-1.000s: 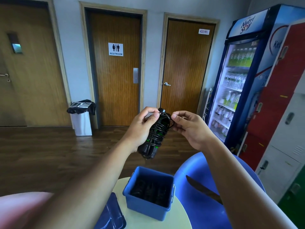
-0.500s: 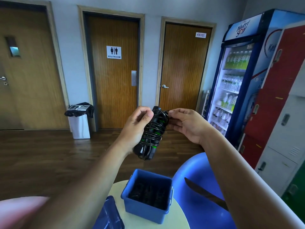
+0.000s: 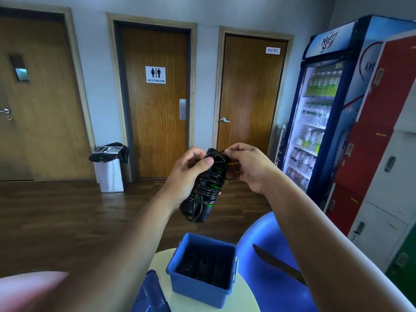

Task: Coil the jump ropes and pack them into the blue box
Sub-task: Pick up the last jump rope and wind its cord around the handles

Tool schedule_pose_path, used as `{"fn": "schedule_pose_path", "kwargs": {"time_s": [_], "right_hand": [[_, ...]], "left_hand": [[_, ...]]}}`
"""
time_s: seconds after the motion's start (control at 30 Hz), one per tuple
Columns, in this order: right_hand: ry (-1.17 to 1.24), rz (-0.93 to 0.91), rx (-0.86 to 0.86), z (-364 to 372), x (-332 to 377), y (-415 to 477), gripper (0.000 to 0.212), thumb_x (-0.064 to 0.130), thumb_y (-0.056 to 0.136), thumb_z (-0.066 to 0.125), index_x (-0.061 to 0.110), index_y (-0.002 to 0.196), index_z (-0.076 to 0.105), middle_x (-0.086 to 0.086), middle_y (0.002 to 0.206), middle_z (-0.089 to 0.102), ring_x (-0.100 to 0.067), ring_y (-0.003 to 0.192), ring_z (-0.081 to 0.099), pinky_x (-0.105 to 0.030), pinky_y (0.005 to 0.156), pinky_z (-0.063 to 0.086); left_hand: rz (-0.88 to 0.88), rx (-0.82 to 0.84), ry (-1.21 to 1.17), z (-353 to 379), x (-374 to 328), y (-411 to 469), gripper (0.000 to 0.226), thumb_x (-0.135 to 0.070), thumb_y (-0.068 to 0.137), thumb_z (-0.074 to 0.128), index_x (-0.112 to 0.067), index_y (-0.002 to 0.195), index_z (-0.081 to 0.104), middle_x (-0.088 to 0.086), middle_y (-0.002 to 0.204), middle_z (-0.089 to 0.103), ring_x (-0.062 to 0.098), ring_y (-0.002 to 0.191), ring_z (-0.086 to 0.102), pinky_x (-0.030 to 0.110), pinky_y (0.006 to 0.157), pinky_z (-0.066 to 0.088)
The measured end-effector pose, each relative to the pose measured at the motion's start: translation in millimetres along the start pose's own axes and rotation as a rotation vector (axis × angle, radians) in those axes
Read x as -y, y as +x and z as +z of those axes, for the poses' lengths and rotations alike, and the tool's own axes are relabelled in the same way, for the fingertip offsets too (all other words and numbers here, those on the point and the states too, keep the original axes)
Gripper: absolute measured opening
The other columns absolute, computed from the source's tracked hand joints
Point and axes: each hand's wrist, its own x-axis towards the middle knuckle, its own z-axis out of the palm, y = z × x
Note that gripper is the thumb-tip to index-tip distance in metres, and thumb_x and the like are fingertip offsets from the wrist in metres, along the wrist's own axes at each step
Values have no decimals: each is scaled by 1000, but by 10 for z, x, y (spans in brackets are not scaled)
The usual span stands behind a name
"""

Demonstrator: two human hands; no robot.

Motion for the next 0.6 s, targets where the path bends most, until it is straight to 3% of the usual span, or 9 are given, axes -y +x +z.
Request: {"fn": "schedule_pose_path", "kwargs": {"time_s": [0.17,0.27,0.37,0.5,0.6], "right_hand": [[34,84,40,-10,96,14,11,13,99,57,11,92,66,-7,85,69,-22,82,62,-36,74,51],[166,188,101,-61,74,11,12,14,99,56,8,99,67,-7,81,67,-18,71,58,-27,56,51],[265,271,133,-44,32,25,16,14,100,54,6,96,67,-8,75,63,-14,61,54,-22,45,47],[243,305,150,44,-20,53,23,15,102,50,11,85,65,-3,69,57,-11,55,48,-21,46,41],[171,328,156,77,-49,86,21,14,100,50,14,84,63,-1,70,48,-10,52,42,-23,50,31]], "left_hand": [[41,-21,31,8,-26,-12,14,-18,91,68,-17,83,56,20,89,62,38,77,67,46,64,58],[98,-45,93,24,-82,-30,15,-9,93,63,-16,83,55,6,77,66,24,70,68,36,59,55],[136,-53,109,28,-129,-39,14,-8,93,65,-15,84,56,1,74,66,21,68,67,34,59,54],[181,-88,116,21,-156,-53,11,-12,89,67,-13,86,56,1,76,65,21,68,65,33,59,54],[225,-108,193,-37,-189,-52,12,-6,92,66,-10,86,56,-8,72,63,10,66,62,26,59,51]]}}
